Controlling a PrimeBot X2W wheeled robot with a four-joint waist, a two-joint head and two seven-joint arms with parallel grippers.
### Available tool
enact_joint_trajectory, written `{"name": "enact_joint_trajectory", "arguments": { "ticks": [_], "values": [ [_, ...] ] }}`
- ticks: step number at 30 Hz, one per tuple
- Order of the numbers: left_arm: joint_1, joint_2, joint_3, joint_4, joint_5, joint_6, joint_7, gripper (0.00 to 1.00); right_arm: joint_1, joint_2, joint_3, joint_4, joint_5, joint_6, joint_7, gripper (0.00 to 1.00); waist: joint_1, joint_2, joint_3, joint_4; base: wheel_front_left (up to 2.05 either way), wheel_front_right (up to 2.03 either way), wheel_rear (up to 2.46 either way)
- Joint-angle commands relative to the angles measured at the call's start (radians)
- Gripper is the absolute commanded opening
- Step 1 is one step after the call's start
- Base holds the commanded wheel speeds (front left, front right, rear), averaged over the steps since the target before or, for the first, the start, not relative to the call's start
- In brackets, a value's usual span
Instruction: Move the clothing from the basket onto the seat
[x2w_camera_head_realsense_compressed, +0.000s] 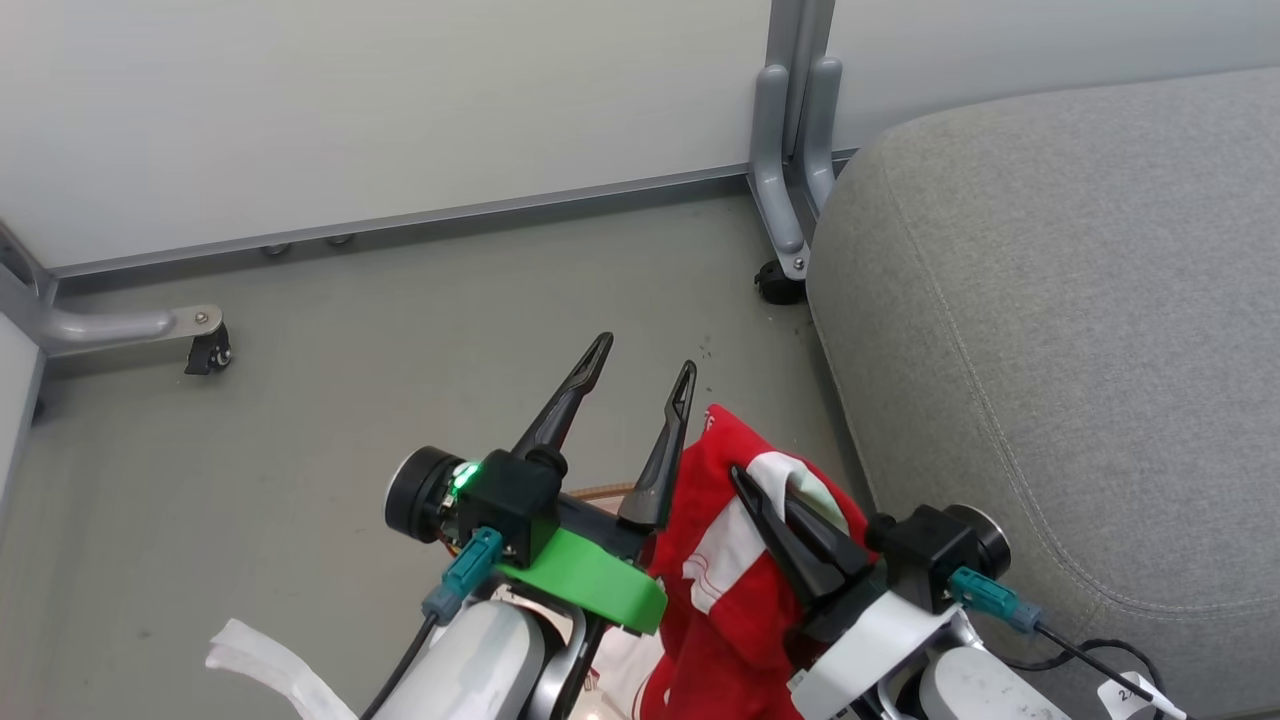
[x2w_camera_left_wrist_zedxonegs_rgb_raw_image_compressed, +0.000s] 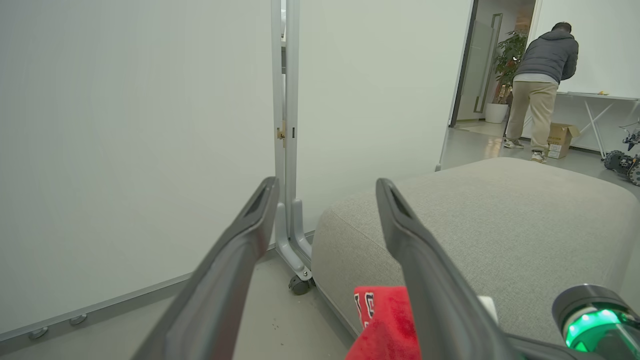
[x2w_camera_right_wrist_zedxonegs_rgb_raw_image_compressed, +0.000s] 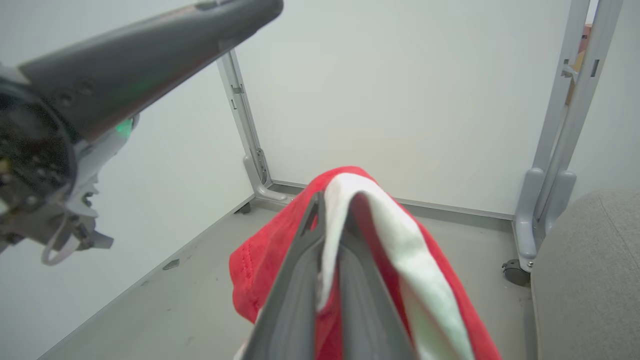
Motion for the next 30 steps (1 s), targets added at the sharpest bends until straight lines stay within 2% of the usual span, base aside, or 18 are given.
{"name": "enact_joint_trajectory", "arguments": {
  "ticks": [1, 12, 19, 25, 30],
  "values": [
    [-0.015, 0.011, 0.001, -0.001, -0.001, 0.006, -0.002, 1.0, -0.001, -0.005, -0.004, -0.004, -0.006, 0.0, -0.003, 0.0, 0.0, -0.0001, 0.002, 0.0, 0.0, 0.0, 0.0],
    [-0.016, 0.016, -0.006, 0.012, -0.004, 0.008, -0.005, 1.0, 0.006, 0.0, -0.022, 0.002, -0.013, 0.0, -0.003, 0.0, 0.0, -0.0001, -0.001, 0.0, 0.0, 0.0, 0.0],
    [-0.01, 0.023, -0.018, 0.023, -0.008, 0.003, 0.007, 1.0, 0.018, 0.019, -0.089, -0.023, -0.045, 0.0, -0.003, 0.0, 0.0, -0.0001, 0.011, -0.005, 0.0, 0.0, 0.0],
    [-0.002, 0.045, -0.034, 0.038, -0.01, -0.027, 0.001, 1.0, 0.023, 0.026, -0.15, -0.046, -0.07, 0.0, -0.003, 0.0, 0.0, -0.0001, 0.038, -0.043, 0.0, 0.0, 0.0],
    [0.008, 0.063, -0.036, 0.064, -0.011, -0.053, -0.014, 1.0, 0.044, 0.039, -0.208, -0.082, -0.102, 0.0, -0.003, 0.0, 0.0, -0.0001, 0.071, -0.11, 0.0, 0.0, 0.0]
  ]
}}
